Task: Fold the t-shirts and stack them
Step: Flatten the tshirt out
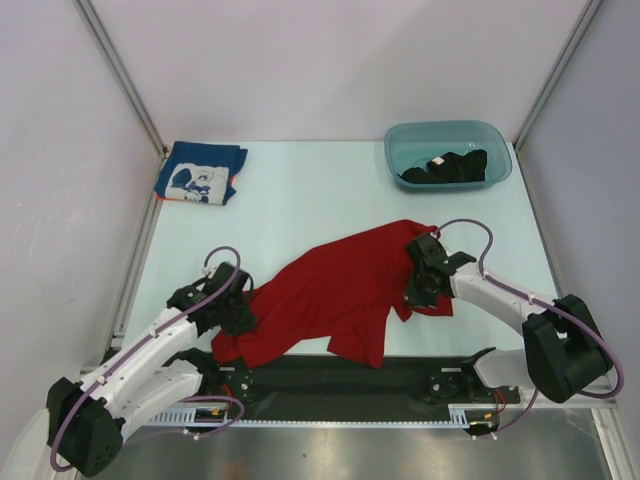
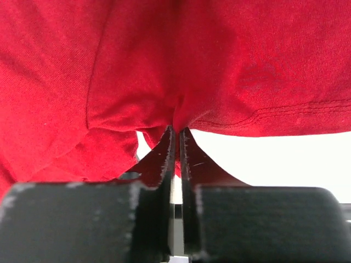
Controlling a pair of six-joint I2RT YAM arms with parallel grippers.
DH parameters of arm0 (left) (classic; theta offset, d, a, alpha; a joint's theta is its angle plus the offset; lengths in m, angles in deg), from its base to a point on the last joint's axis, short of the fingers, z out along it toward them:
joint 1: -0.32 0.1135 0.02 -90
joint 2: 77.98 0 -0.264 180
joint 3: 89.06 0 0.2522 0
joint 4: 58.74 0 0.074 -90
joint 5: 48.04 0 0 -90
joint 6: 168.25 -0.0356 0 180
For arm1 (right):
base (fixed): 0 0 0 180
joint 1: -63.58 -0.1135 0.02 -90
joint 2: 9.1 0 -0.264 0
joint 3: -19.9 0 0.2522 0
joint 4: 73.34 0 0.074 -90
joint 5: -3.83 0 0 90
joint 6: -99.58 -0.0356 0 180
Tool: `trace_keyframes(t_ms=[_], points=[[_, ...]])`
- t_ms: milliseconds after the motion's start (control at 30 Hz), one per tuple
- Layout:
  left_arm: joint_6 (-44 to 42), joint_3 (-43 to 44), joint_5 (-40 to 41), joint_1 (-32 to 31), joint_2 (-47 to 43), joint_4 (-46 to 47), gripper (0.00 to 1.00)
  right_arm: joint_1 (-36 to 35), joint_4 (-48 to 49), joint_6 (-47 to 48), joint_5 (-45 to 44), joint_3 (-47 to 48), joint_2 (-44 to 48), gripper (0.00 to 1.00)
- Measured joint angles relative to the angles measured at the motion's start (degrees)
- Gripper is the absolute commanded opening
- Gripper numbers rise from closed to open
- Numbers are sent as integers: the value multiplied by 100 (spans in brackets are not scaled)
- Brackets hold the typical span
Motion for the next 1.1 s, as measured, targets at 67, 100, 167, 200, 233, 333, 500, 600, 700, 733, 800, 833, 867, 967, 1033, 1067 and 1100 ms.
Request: trace_keyframes(t_ms=[67,100,167,200,233,333,500,600,700,733,800,833,867,967,1033,1067,1100], points=[[11,-2,-9,0,13,92,1,0,-4,13,22,0,44,0],[-9,-2,-4,0,20,125,0,0,-11,22,24,0,66,0],[-9,-2,-2,0,4,151,11,0,-33,57,31,-2,162,0],[0,-2,2,0,-24,140,47,0,-59,72,31,-2,240,0],[-13,-2,13,0,-72,118,60,0,-83,83,31,-2,317,0],[146,-9,39,0,-315,17,88,0,-160,122,31,11,527,0],[256,-70,15,-9,-350,2,89,0,-267,166,76,153,649,0],[256,-90,11,-103,39,151,79,26,-291,188,92,254,654,0],[262,-144,-50,-208,551,426,51,142,-299,205,162,282,699,0],[271,-177,-94,-223,723,516,42,212,-302,212,197,282,715,0],[256,-190,-118,-236,942,612,12,404,-323,267,262,299,750,0],[258,-186,-116,-236,1029,669,0,529,-339,317,293,330,756,0],[205,-162,-96,-238,1093,699,0,612,-354,354,313,365,756,0],[28,155,4,-251,1244,584,0,927,-492,522,348,588,758,0],[-125,581,125,-254,1259,450,0,1115,-671,647,365,844,761,0],[-210,894,210,-258,1270,378,0,1226,-750,719,382,997,785,0],[-282,1222,306,-258,1281,348,0,1344,-828,774,378,1141,824,0]])
